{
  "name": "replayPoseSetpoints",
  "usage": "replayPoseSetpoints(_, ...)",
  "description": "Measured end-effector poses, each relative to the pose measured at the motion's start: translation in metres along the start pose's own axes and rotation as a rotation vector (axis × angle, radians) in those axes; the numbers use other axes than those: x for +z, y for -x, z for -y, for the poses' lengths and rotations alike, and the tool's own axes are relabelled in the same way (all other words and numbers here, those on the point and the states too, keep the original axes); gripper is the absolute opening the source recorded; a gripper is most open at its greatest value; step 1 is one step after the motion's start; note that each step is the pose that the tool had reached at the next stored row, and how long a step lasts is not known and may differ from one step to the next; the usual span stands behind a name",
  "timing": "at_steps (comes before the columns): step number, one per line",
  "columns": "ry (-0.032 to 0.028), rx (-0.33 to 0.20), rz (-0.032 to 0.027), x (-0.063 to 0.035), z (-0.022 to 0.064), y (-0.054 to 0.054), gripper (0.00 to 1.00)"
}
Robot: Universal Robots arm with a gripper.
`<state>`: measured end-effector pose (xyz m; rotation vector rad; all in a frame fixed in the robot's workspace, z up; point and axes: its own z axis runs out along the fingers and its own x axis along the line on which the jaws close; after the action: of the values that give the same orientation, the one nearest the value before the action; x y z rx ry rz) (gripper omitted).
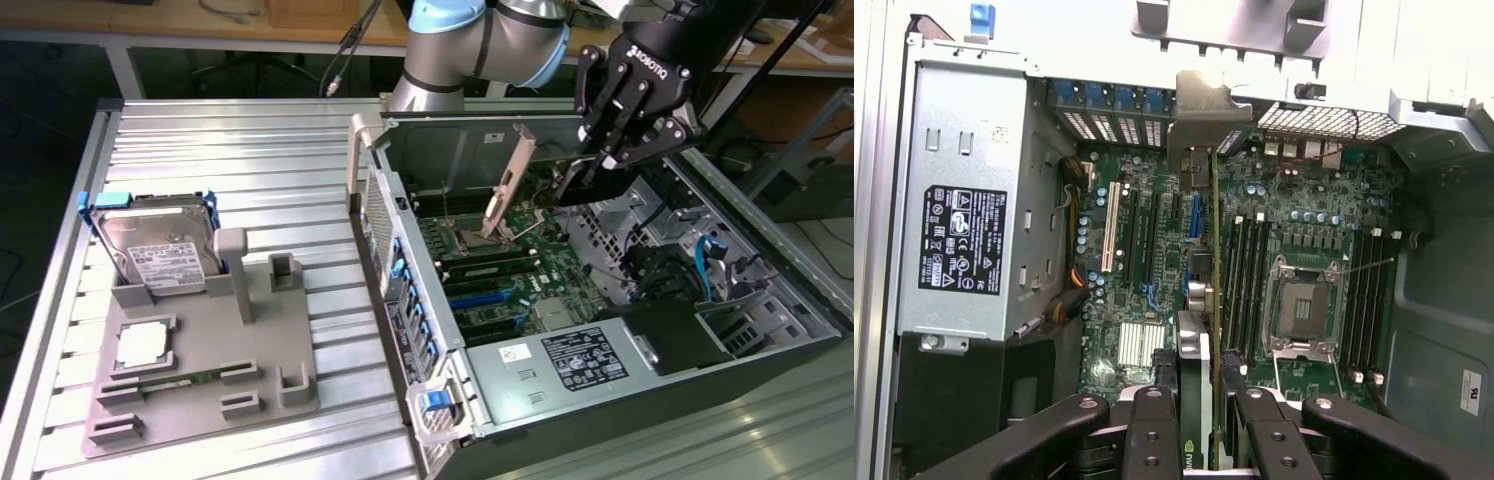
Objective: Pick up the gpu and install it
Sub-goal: 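Insert the gpu into the slot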
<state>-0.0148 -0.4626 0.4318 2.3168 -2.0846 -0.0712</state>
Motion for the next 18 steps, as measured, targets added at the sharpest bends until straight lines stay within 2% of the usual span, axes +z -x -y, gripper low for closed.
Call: replayPoseSetpoints(18, 0.0, 0.0, -0.0001, 0.0051, 0.0002, -0.0001, 0.27)
